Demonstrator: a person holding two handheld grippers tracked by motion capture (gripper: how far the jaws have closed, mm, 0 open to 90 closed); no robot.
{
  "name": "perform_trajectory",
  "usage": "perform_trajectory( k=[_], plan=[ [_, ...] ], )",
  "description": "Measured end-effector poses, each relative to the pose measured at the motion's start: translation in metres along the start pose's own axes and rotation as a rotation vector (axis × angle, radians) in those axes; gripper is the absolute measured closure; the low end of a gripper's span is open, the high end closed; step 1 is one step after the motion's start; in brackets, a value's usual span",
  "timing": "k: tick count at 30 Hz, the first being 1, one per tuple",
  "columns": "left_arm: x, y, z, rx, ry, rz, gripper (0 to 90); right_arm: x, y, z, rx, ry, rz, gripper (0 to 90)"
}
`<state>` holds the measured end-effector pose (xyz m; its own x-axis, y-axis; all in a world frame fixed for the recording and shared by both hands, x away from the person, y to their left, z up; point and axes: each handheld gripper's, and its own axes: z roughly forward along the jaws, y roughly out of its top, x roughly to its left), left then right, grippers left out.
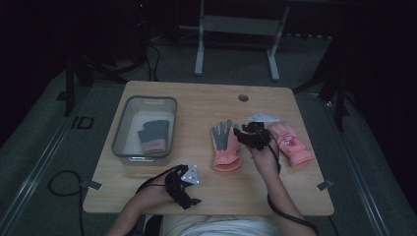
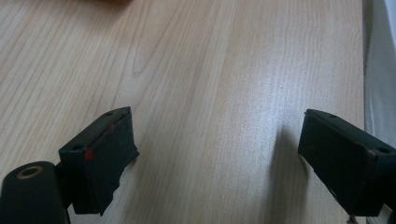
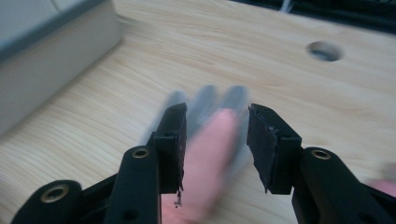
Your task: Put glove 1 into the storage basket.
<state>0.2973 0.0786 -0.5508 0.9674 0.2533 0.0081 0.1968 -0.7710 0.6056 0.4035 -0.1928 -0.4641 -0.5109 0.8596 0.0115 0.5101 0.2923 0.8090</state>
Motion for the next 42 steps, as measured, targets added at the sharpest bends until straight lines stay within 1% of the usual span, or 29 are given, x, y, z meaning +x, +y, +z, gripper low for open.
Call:
perform_trajectory(
  k=[2, 4, 5, 6, 7, 8, 9, 10, 12, 14, 15, 16, 17, 20, 22, 23, 24, 25, 28, 29, 31, 32, 34, 35, 36, 37, 38, 40, 42],
  plan=[
    [0.001, 0.0, 0.0, 0.0, 0.0, 0.0, 10.5, -0.016, -0.002, -0.009, -0.008, 0.018, -0.024, 58.3],
    [0.001, 0.0, 0.001, 0.005, -0.001, 0.004, 10.6, -0.033, -0.008, -0.018, -0.005, -0.003, -0.019, 58.7],
    [0.0, 0.0, 0.001, 0.004, -0.001, 0.002, 10.5, -0.039, -0.009, -0.021, -0.008, 0.0, -0.018, 58.7],
    [0.0, 0.0, 0.001, 0.004, -0.001, 0.002, 10.5, -0.039, -0.009, -0.021, -0.008, 0.0, -0.018, 58.7],
    [0.0, 0.0, 0.001, 0.006, 0.001, 0.003, 10.6, -0.054, -0.015, -0.028, -0.013, -0.019, -0.02, 58.7],
    [0.0, 0.0, 0.001, 0.006, 0.001, 0.003, 10.5, -0.054, -0.015, -0.028, -0.013, -0.019, -0.02, 58.7],
    [0.0, 0.0, 0.001, 0.011, 0.003, 0.004, 10.6, -0.07, -0.019, -0.036, -0.009, -0.038, -0.015, 58.7],
    [0.0, 0.0, 0.001, 0.011, 0.003, 0.004, 10.5, -0.07, -0.019, -0.036, -0.009, -0.038, -0.015, 58.7],
    [0.0, 0.0, 0.001, 0.018, 0.007, 0.013, 10.6, -0.087, -0.024, -0.043, -0.011, -0.055, 0.0, 58.8],
    [0.0, 0.0, 0.001, 0.02, 0.006, 0.014, 10.5, -0.099, -0.028, -0.047, -0.001, -0.074, 0.007, 58.9],
    [0.0, 0.001, 0.001, 0.022, 0.009, 0.015, 10.6, -0.112, -0.036, -0.051, 0.018, -0.089, 0.009, 58.3],
    [0.0, 0.001, 0.001, 0.02, 0.008, 0.013, 10.6, -0.112, -0.036, -0.051, 0.018, -0.089, 0.009, 58.3],
    [0.0, 0.001, 0.001, 0.021, 0.008, 0.013, 10.6, -0.116, -0.038, -0.052, 0.024, -0.092, 0.006, 58.3],
    [0.0, 0.001, 0.001, 0.019, 0.008, 0.013, 10.6, -0.132, -0.046, -0.056, 0.032, -0.104, 0.013, 57.4],
    [-0.001, 0.001, 0.001, 0.017, 0.026, 0.018, 10.6, -0.143, -0.049, -0.058, 0.034, -0.117, 0.013, 55.3],
    [0.0, 0.001, 0.001, 0.015, 0.028, 0.016, 10.6, -0.149, -0.05, -0.059, 0.039, -0.118, 0.007, 54.6],
    [0.0, 0.001, 0.001, 0.013, 0.026, 0.013, 10.6, -0.158, -0.052, -0.059, 0.049, -0.13, -0.007, 52.7],
    [0.0, 0.001, 0.001, 0.011, 0.025, 0.01, 10.6, -0.158, -0.052, -0.059, 0.049, -0.13, -0.007, 52.7],
    [0.0, 0.0, 0.0, 0.011, 0.021, 0.007, 10.6, -0.17, -0.056, -0.055, 0.075, -0.118, -0.011, 51.6],
    [0.0, 0.0, 0.0, 0.013, 0.021, 0.009, 10.6, -0.175, -0.06, -0.051, 0.094, -0.094, -0.015, 50.0],
    [0.001, 0.0, 0.001, 0.021, 0.023, 0.01, 10.6, -0.176, -0.062, -0.049, 0.102, -0.093, -0.014, 49.5],
    [0.001, 0.0, 0.001, 0.02, 0.022, 0.009, 10.6, -0.178, -0.065, -0.046, 0.12, -0.085, -0.011, 48.4],
    [0.001, 0.0, 0.001, 0.018, 0.021, 0.006, 10.6, -0.179, -0.07, -0.04, 0.136, -0.069, -0.017, 46.6],
    [0.001, 0.0, 0.001, 0.015, 0.021, 0.002, 10.6, -0.18, -0.073, -0.037, 0.15, -0.069, -0.024, 45.2],
    [0.001, -0.001, 0.001, 0.015, 0.022, 0.003, 10.6, -0.18, -0.076, -0.034, 0.163, -0.078, -0.038, 44.1],
    [0.001, -0.001, 0.001, 0.015, 0.022, 0.002, 10.6, -0.179, -0.083, -0.027, 0.202, -0.099, -0.076, 44.2],
    [0.001, 0.0, 0.001, 0.018, 0.022, 0.006, 10.6, -0.179, -0.083, -0.027, 0.202, -0.099, -0.076, 44.2],
    [0.001, 0.0, 0.001, 0.013, 0.025, 0.004, 10.6, -0.178, -0.087, -0.023, 0.206, -0.101, -0.093, 46.2],
    [0.001, -0.001, 0.0, 0.008, 0.025, 0.001, 10.6, -0.176, -0.089, -0.021, 0.208, -0.104, -0.101, 52.1]
  ],
)
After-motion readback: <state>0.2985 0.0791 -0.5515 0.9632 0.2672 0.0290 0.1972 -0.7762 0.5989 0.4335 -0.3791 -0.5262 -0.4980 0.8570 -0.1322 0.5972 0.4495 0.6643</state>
